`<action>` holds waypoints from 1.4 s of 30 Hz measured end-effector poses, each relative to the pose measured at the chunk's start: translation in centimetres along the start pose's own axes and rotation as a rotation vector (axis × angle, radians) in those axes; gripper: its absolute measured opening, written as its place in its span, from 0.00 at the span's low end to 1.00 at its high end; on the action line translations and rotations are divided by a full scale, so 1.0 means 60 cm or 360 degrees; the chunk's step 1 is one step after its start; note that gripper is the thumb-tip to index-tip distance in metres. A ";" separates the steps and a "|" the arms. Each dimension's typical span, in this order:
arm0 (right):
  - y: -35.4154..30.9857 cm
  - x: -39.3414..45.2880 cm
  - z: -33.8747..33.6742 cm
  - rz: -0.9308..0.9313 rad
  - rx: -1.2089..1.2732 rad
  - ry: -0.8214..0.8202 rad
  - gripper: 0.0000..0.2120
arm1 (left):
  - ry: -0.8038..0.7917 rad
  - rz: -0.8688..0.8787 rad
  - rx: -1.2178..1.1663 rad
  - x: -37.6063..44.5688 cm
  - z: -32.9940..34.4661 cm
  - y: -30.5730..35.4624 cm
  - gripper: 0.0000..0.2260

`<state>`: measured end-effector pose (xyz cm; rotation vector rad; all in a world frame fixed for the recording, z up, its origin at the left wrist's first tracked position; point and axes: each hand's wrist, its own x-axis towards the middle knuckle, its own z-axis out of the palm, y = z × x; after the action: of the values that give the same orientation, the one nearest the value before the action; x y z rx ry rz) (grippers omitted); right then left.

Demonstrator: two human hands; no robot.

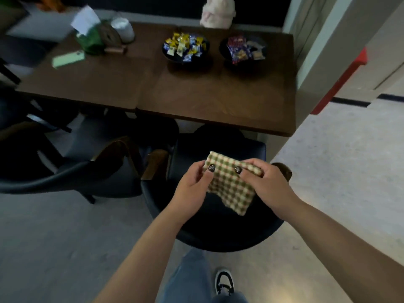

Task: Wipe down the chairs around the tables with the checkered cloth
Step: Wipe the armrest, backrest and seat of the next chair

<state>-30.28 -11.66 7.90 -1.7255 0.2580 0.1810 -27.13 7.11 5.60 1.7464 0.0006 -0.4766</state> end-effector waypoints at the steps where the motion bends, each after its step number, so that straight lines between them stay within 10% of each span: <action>1: -0.023 -0.016 0.005 -0.0064 -0.0001 0.0022 0.09 | 0.0068 0.0069 -0.0014 -0.024 -0.003 0.019 0.09; 9: -0.189 -0.121 0.081 -0.0365 0.0132 0.0105 0.07 | 0.0580 0.0434 -0.0212 -0.165 -0.086 0.133 0.04; 17: -0.231 -0.161 0.293 0.0080 0.0746 -0.0089 0.21 | 0.0702 0.0575 -0.0273 -0.240 -0.265 0.128 0.01; 27: -0.196 -0.116 0.593 0.0423 0.1007 0.0563 0.12 | 0.0540 0.0436 -0.0118 -0.269 -0.603 0.011 0.04; 42: -0.110 0.202 0.695 0.0134 -0.0009 0.0850 0.11 | 0.0206 -0.0190 -0.0131 0.046 -0.738 -0.118 0.07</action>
<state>-15.79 29.62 3.86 -1.7452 0.7221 -0.2246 -12.53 49.61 4.79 1.6998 0.2145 -0.4432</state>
